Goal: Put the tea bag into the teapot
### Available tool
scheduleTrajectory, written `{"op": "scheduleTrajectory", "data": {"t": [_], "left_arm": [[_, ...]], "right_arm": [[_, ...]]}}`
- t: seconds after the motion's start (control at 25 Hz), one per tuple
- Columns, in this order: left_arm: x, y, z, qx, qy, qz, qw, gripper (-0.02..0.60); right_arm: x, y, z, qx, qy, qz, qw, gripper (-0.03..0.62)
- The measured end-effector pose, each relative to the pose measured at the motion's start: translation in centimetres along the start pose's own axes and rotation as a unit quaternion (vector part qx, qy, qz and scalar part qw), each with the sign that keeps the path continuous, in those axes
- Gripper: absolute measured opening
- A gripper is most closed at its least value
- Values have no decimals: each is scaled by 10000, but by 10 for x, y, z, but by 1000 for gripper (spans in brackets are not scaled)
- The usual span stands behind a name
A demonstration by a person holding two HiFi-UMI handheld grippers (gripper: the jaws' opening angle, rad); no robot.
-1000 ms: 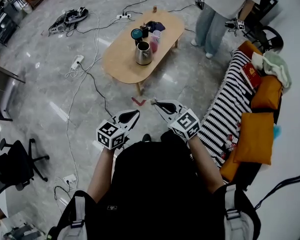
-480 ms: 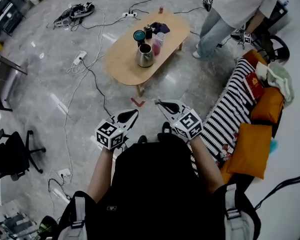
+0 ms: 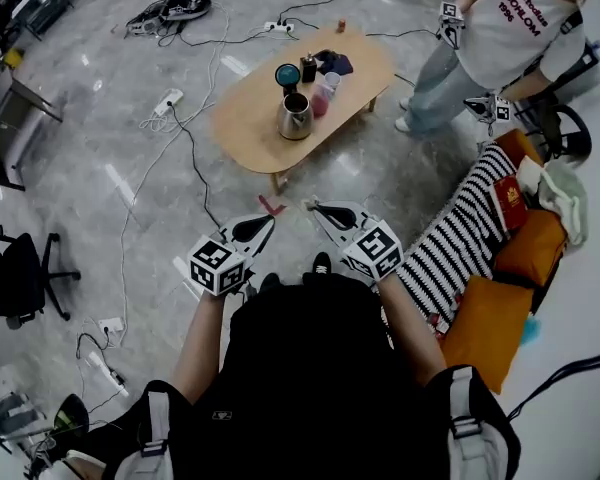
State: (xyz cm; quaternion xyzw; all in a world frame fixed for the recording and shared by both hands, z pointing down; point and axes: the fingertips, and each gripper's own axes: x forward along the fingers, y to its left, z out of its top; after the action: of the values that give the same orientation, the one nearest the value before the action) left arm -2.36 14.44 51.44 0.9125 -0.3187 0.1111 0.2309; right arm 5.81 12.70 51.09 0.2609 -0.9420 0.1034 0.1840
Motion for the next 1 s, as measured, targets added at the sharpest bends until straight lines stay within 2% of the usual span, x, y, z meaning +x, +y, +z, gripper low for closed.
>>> {"op": "scheduleTrajectory", "data": {"t": [0.48, 1.0], "left_arm": [[23, -9, 6, -234, -280, 641, 9973, 11], [44, -30, 6, -292, -392, 992, 9939, 11]], "right_arm": [[-11, -29, -3, -345, 133, 628, 9973, 6], [-36, -48, -14, -467, 109, 866, 9951, 7]]}}
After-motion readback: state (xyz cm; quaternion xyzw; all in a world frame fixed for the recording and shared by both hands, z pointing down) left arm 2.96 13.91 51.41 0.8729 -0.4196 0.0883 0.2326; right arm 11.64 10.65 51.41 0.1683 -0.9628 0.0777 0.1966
